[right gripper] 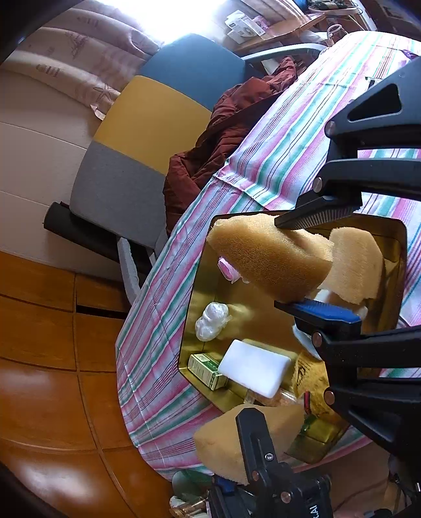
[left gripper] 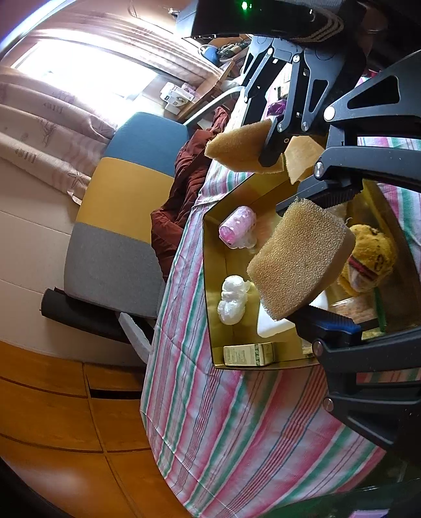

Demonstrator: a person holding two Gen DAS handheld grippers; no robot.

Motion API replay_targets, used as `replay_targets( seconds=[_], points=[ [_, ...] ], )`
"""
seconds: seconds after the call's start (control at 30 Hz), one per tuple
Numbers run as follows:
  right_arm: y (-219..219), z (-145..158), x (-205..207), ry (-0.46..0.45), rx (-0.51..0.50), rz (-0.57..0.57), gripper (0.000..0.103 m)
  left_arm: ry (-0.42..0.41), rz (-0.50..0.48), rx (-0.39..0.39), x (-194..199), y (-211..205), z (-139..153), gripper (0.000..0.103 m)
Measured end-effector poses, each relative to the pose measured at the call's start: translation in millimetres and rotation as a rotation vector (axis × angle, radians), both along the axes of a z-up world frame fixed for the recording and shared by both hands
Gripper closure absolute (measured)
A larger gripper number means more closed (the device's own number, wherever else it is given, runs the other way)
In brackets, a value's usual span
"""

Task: Organize objects
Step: 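Carry both yellow sponges over the gold tray and release them inside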

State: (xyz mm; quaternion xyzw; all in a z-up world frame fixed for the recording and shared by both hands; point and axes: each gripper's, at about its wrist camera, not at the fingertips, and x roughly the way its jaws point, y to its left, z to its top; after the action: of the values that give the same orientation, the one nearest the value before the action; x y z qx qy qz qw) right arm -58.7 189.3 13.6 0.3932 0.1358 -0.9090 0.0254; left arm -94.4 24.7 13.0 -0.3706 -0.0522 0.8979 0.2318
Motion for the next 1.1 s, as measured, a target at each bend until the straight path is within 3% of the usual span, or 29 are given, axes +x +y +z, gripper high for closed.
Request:
replay_targets(
  seconds=[0.43,0.63,0.77,0.83,0.9,1.1],
  points=[
    [15.0,-15.0,-45.2,-0.049,-0.008,-0.042,0.061,0.014,0.012,-0.062,-49.3,16.5,-5.2,0.049],
    [17.5,-27.9,-84.5,-0.096,-0.001,-0.086,0.056,0.014,0.063,-0.122,-75.8,26.9,-14.1,0.041],
    [19.7,-34.8,-94.8,-0.107,-0.020,-0.105,0.052,0.038,0.074,-0.140,-70.5,28.8,-12.3,0.034],
    [19.3,-35.8,-92.2,-0.105,-0.032,-0.099,0.047,0.057,0.088,-0.158,-65.2,29.2,-9.9,0.026],
    [19.4,-37.4,-90.3,-0.106,-0.040,-0.101,0.037,0.075,0.095,-0.169,-59.4,28.8,-6.3,0.026],
    [18.0,-30.5,-72.2,-0.089,-0.076,-0.112,0.037,0.155,0.119,-0.195,-33.7,27.3,13.0,0.023]
  ],
)
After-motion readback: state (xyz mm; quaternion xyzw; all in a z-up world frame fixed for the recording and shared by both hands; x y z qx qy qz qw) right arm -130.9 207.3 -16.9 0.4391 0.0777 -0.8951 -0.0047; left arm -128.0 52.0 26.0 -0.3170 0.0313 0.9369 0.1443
